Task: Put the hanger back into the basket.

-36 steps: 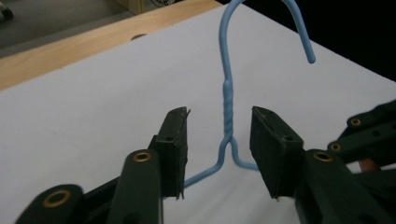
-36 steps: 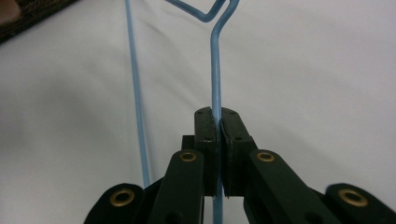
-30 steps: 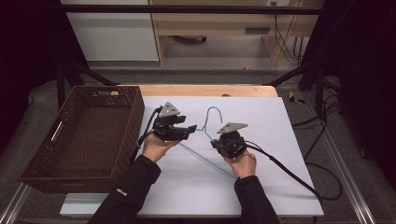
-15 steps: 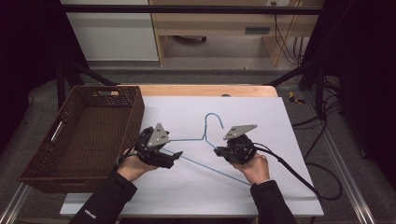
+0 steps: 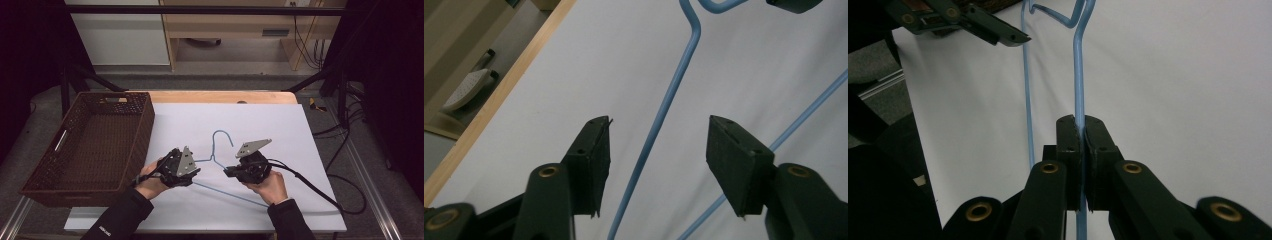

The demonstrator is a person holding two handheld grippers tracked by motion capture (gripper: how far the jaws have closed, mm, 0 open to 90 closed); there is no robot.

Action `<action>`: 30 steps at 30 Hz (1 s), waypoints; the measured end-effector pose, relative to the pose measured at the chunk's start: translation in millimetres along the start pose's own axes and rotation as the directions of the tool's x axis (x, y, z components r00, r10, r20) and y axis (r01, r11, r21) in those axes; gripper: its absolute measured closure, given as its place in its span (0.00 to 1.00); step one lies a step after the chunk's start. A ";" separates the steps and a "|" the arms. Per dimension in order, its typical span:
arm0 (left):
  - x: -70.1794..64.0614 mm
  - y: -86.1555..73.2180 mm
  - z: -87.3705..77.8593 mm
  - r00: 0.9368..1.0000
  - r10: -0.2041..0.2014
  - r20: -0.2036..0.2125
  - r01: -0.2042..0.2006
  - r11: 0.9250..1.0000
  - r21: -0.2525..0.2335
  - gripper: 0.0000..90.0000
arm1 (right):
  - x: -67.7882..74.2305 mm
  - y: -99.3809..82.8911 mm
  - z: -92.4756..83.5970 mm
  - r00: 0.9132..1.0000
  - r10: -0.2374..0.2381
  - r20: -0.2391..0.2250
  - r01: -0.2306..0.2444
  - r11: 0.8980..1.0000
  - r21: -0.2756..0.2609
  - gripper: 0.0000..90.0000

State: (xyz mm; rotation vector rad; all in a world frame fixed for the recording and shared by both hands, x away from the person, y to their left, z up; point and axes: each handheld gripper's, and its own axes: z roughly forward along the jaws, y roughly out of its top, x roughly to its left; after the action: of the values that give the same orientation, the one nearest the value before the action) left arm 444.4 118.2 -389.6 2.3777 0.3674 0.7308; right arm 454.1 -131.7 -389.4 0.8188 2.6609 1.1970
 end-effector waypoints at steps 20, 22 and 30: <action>-10.9 4.0 15.1 0.997 0.081 -0.018 -0.080 0.996 0.050 0.92 | 2.7 -1.3 4.5 1.000 -0.002 -0.027 0.003 1.000 0.008 0.97; -11.9 4.6 15.0 0.996 0.085 -0.020 -0.083 0.995 0.050 0.93 | 2.4 -1.3 3.8 1.000 -0.015 -0.013 0.015 1.000 -0.003 0.96; -11.0 11.6 11.4 0.998 0.060 -0.035 -0.058 0.996 0.062 0.96 | 2.3 1.2 -20.3 0.993 -0.011 0.115 0.024 0.993 -0.113 0.64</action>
State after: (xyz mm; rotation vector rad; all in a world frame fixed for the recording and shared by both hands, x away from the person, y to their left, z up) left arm 443.1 99.2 -394.2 2.4441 0.3407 0.8016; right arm 446.4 -143.3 -374.4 0.8180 2.4795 1.2454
